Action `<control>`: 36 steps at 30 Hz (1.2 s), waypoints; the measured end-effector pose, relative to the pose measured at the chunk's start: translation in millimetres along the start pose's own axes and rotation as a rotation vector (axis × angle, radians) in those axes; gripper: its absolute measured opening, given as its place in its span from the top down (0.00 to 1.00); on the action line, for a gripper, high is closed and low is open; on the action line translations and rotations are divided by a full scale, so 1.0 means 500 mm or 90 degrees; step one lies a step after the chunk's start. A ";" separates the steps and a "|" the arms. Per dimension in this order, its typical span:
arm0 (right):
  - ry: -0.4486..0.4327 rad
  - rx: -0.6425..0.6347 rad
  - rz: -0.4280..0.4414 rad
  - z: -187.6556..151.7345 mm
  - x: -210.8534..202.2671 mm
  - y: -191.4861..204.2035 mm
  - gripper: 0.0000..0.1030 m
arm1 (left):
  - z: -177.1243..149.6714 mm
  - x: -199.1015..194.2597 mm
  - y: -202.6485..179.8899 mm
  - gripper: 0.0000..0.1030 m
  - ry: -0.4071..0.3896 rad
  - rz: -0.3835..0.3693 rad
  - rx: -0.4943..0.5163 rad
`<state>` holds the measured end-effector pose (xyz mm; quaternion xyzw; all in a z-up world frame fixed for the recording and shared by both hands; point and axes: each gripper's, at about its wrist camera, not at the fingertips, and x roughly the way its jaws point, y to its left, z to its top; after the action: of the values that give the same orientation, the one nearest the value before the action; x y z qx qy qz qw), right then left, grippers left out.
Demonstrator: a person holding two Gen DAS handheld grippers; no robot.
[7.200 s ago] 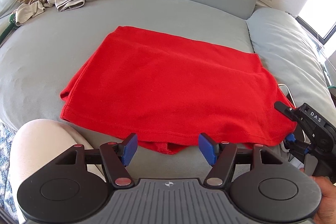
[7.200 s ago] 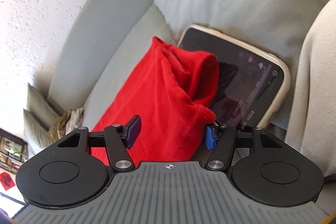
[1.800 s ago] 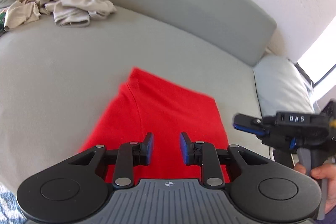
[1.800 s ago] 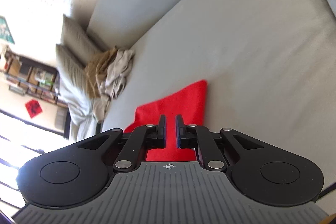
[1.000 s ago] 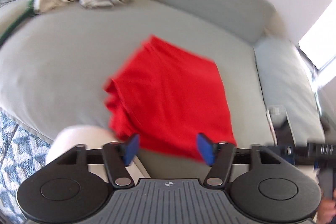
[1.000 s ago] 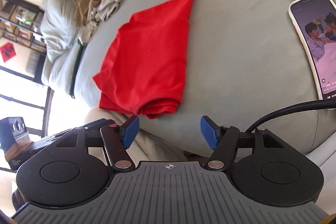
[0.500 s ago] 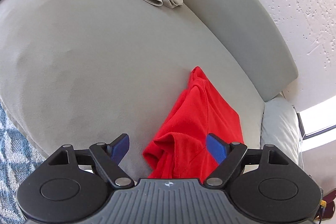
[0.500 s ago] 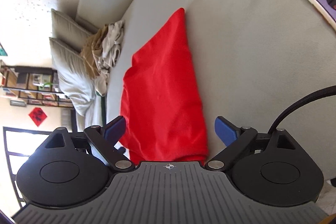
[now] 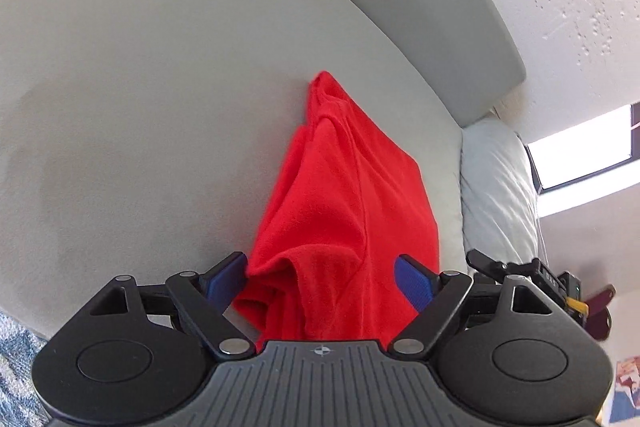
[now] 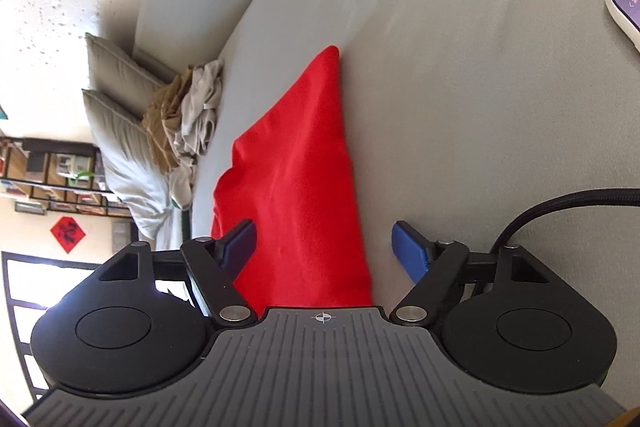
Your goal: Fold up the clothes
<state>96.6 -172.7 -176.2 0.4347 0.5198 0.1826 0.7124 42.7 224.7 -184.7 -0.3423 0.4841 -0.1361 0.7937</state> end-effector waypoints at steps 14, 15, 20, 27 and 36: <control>0.019 -0.144 0.009 0.054 0.118 0.045 0.31 | 0.038 0.109 -0.052 0.17 0.072 0.005 0.053; 0.018 -0.166 0.005 0.051 0.124 0.054 0.30 | 0.035 0.114 -0.062 0.18 0.071 0.020 0.066; -0.006 -0.201 -0.060 0.032 0.111 0.065 0.72 | 0.004 0.104 -0.134 0.62 0.046 0.178 0.159; -0.082 -0.356 -0.147 -0.043 0.006 0.187 0.77 | -0.097 0.047 -0.310 0.72 -0.027 0.278 0.321; -0.190 -0.196 -0.154 -0.115 -0.383 0.117 0.77 | -0.255 0.043 -0.546 0.71 0.041 0.104 0.473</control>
<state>-19.3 -251.7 -22.3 0.2779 0.4229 0.1069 0.8559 -25.1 -38.5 -52.9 0.0125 0.4522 -0.2494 0.8562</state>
